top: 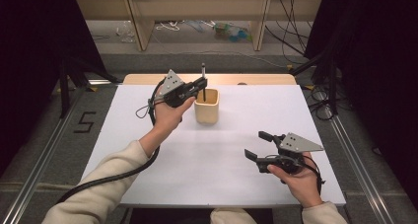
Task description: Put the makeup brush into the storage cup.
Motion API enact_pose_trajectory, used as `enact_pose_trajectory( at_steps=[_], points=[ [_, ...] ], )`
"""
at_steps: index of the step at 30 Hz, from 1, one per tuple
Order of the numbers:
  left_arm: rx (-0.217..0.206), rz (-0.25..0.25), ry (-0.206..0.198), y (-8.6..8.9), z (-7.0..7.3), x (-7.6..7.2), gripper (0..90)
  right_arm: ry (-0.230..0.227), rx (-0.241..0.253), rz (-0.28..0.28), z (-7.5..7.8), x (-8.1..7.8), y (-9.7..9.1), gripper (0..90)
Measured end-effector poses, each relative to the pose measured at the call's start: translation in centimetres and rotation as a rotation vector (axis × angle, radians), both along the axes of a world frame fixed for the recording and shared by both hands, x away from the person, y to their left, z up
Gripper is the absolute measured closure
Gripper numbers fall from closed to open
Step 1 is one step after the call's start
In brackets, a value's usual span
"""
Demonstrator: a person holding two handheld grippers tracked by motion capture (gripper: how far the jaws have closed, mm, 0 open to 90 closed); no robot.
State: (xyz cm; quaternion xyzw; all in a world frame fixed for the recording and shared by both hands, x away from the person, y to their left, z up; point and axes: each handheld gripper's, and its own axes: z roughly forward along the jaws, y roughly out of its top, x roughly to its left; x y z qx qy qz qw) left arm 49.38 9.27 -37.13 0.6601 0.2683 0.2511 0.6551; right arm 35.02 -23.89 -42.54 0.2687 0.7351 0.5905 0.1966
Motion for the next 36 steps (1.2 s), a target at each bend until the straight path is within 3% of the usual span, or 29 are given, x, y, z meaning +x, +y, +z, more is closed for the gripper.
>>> enact_pose_trajectory(
  at_steps=[16,22,23,26,30,33,35,36],
  points=[
    [0.011,0.004,0.006,-0.2,-0.2,0.6,83.8,0.005,-0.004,0.001,0.0,0.0,0.0,20.2],
    [0.010,0.002,0.009,-0.5,-0.2,0.8,83.8,0.039,-0.007,0.003,0.0,-0.2,-0.1,20.2],
    [0.019,-0.008,-0.018,-0.5,-0.2,1.1,83.8,0.024,-0.005,0.001,0.0,-0.1,-0.1,20.2],
    [0.021,-0.007,-0.017,-0.6,-0.1,1.2,83.8,0.042,-0.005,0.001,0.0,-0.2,-0.1,20.2],
    [0.021,-0.003,-0.015,-0.6,0.0,1.2,83.8,0.041,-0.004,0.005,0.0,-0.1,-0.1,20.2],
    [0.013,0.003,0.004,-0.6,0.1,1.2,83.8,0.012,-0.003,0.005,0.0,0.0,-0.1,20.2],
    [0.013,0.001,0.000,-0.5,0.2,1.3,83.8,0.042,-0.004,-0.002,0.0,-0.2,-0.1,20.3],
    [0.011,0.003,0.000,-0.5,0.3,1.3,83.8,0.014,-0.010,-0.004,0.0,0.0,-0.2,20.2]
  ],
)
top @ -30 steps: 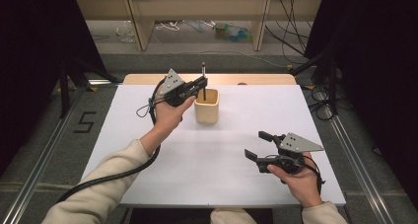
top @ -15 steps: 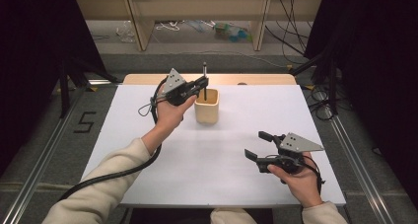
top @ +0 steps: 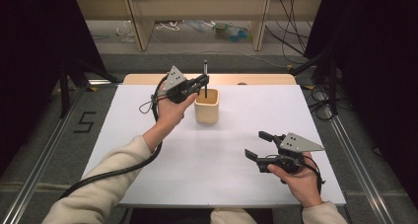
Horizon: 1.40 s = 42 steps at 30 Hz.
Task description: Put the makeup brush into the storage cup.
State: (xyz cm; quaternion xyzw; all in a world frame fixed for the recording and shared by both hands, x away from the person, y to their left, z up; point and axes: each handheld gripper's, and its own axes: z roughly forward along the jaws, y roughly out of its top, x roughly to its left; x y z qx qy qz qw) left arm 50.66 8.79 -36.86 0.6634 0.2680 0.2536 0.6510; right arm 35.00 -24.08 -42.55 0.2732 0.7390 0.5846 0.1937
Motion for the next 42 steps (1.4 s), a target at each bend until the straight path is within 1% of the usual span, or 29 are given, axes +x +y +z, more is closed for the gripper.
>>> enact_pose_trajectory(
  at_steps=[2,3,7,8,9,10,11,13,14,15,16,17,18,19,21,23,25,26,29,30,32,33,35,36,38,39,40,41,42],
  points=[
    [-0.002,0.001,0.001,0.0,0.1,0.1,83.8,-0.002,0.003,0.003,0.0,0.0,0.0,20.3],
    [-0.001,0.002,-0.002,0.1,0.1,0.2,83.8,0.028,0.010,0.007,0.0,-0.1,0.1,20.3],
    [-0.003,0.009,-0.001,0.2,0.1,0.4,83.8,0.030,0.005,0.001,0.0,-0.2,0.0,20.3],
    [-0.004,0.011,0.002,0.1,0.1,0.5,83.8,0.002,0.002,0.000,0.0,0.0,0.0,20.3],
    [-0.003,0.011,0.003,0.1,0.0,0.5,83.8,0.003,0.006,0.000,0.0,0.0,0.0,20.3],
    [-0.004,0.013,0.008,0.1,-0.1,0.6,83.8,0.007,0.003,0.000,0.0,-0.1,0.0,20.3],
    [-0.003,0.014,0.010,0.1,-0.1,0.6,83.8,0.030,0.006,0.001,0.1,-0.2,0.0,20.3],
    [-0.003,0.017,0.011,0.1,-0.2,0.7,83.8,0.026,0.006,0.004,0.1,-0.2,0.0,20.3],
    [-0.007,0.017,0.012,0.1,-0.2,0.8,83.8,0.003,0.005,0.005,0.0,0.0,0.0,20.2],
    [-0.010,0.016,0.013,0.1,-0.2,0.8,83.8,0.026,0.007,0.005,0.0,-0.2,0.0,20.2],
    [-0.008,0.016,0.013,0.0,-0.2,0.9,83.8,0.018,0.006,0.006,0.0,-0.1,0.0,20.2],
    [-0.004,0.017,0.010,0.0,-0.2,0.9,83.8,-0.003,0.002,0.005,0.0,0.0,0.0,20.3],
    [-0.001,0.017,0.011,0.0,-0.2,1.0,83.8,-0.004,0.002,0.005,0.0,0.0,0.0,20.3],
    [0.000,0.016,0.011,0.0,-0.2,1.0,83.8,-0.002,0.004,0.005,0.0,0.0,0.0,20.2],
    [0.003,0.016,0.012,0.0,-0.2,1.1,83.8,0.030,0.009,0.007,0.0,-0.2,0.1,20.2],
    [-0.003,0.016,0.011,0.0,-0.3,1.2,83.8,0.000,0.005,0.005,0.0,0.0,0.0,20.2],
    [0.000,0.017,0.011,-0.1,-0.3,1.3,83.8,-0.001,0.004,0.006,0.0,0.0,0.0,20.2],
    [-0.003,0.015,0.012,-0.1,-0.3,1.3,83.8,0.028,0.007,0.005,0.0,-0.2,0.1,20.2],
    [-0.002,0.021,0.020,-0.2,-0.3,1.3,83.8,0.029,0.008,0.005,0.0,-0.2,0.1,20.2],
    [0.002,0.018,0.017,-0.3,-0.3,1.3,83.8,0.030,0.011,0.009,0.0,-0.2,0.1,20.2],
    [-0.001,0.016,0.017,-0.4,-0.3,1.3,83.8,0.026,0.007,0.006,0.0,-0.2,0.1,20.3],
    [0.002,0.016,0.016,-0.4,-0.3,1.4,83.8,-0.002,0.002,0.007,0.0,0.0,0.0,20.2],
    [0.001,0.016,0.015,-0.5,-0.3,1.4,83.8,-0.001,0.003,0.007,0.0,0.0,0.0,20.2],
    [0.002,0.014,0.013,-0.5,-0.3,1.5,83.8,0.020,0.006,0.006,0.0,-0.1,0.0,20.2],
    [0.002,0.015,0.014,-0.5,-0.3,1.5,83.8,-0.001,0.004,0.006,0.0,0.0,0.0,20.3],
    [0.001,0.016,0.016,-0.5,-0.4,1.6,83.8,-0.002,0.002,0.006,0.0,0.0,0.0,20.3],
    [0.008,0.018,0.012,-0.5,-0.4,1.7,83.8,0.011,0.004,0.006,0.0,-0.1,0.0,20.3],
    [0.006,0.019,0.015,-0.5,-0.4,1.7,83.8,-0.002,0.003,0.006,0.0,0.0,0.0,20.3],
    [0.006,0.020,0.016,-0.5,-0.5,1.7,83.8,-0.001,0.004,0.007,0.0,0.0,0.0,20.3]
  ],
)
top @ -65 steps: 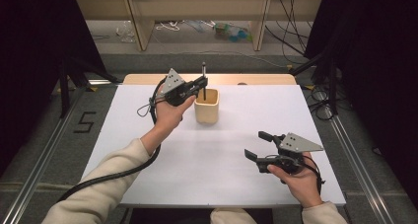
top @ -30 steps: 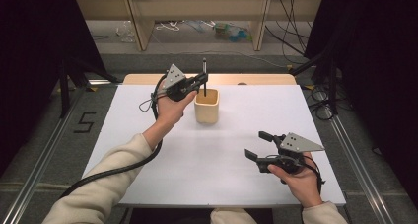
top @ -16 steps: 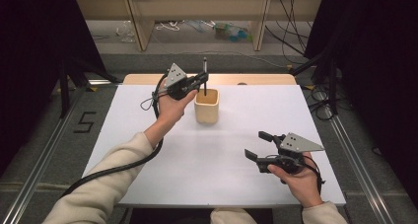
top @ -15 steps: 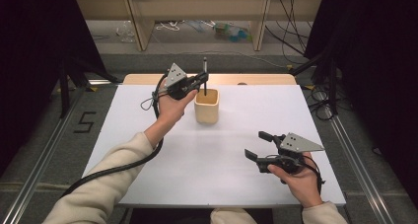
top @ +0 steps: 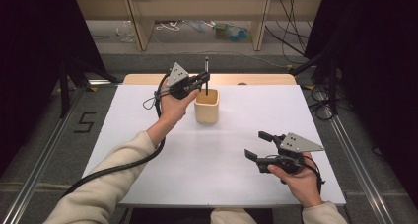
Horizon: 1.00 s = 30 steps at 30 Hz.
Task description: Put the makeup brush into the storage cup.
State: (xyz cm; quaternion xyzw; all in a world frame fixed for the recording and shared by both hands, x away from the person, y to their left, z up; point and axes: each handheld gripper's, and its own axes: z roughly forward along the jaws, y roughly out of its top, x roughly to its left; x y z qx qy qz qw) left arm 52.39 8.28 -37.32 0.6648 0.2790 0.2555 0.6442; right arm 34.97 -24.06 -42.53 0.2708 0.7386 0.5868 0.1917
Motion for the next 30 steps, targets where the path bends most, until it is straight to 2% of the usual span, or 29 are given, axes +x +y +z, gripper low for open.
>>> enact_pose_trajectory(
  at_steps=[30],
  points=[
    [0.012,0.017,0.018,-0.3,-0.6,1.1,83.8,-0.006,0.001,-0.001,0.0,0.0,0.1,20.3]
  ],
)
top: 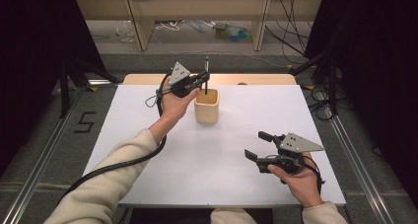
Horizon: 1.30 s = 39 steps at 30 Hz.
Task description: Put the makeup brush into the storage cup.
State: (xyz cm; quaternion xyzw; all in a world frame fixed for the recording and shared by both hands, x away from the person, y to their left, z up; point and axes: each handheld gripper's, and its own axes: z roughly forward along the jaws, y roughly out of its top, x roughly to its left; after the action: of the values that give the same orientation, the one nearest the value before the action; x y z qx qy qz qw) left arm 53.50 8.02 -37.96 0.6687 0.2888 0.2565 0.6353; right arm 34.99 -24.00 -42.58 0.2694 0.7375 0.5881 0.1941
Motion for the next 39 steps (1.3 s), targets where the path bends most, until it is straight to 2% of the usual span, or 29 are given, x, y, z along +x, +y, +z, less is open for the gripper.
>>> enact_pose_trajectory(
  at_steps=[12,13,14,16,39],
  points=[
    [0.000,-0.006,0.006,-0.16,-0.17,-0.04,83.8,0.005,0.004,0.008,0.00,0.02,-0.02,20.4],
    [-0.004,-0.007,0.004,-0.16,-0.21,0.00,83.8,0.007,0.006,0.006,-0.03,0.01,0.01,20.4],
    [-0.007,-0.008,0.007,-0.17,-0.25,0.00,83.8,0.035,0.010,0.007,-0.01,-0.14,0.06,20.4],
    [-0.008,-0.009,0.009,-0.20,-0.29,-0.01,83.8,0.003,0.002,0.000,0.00,-0.01,0.00,20.5],
    [-0.010,-0.019,0.016,-0.44,-0.82,-0.08,83.7,0.002,0.001,0.000,-0.02,-0.01,0.00,20.4]
  ],
)
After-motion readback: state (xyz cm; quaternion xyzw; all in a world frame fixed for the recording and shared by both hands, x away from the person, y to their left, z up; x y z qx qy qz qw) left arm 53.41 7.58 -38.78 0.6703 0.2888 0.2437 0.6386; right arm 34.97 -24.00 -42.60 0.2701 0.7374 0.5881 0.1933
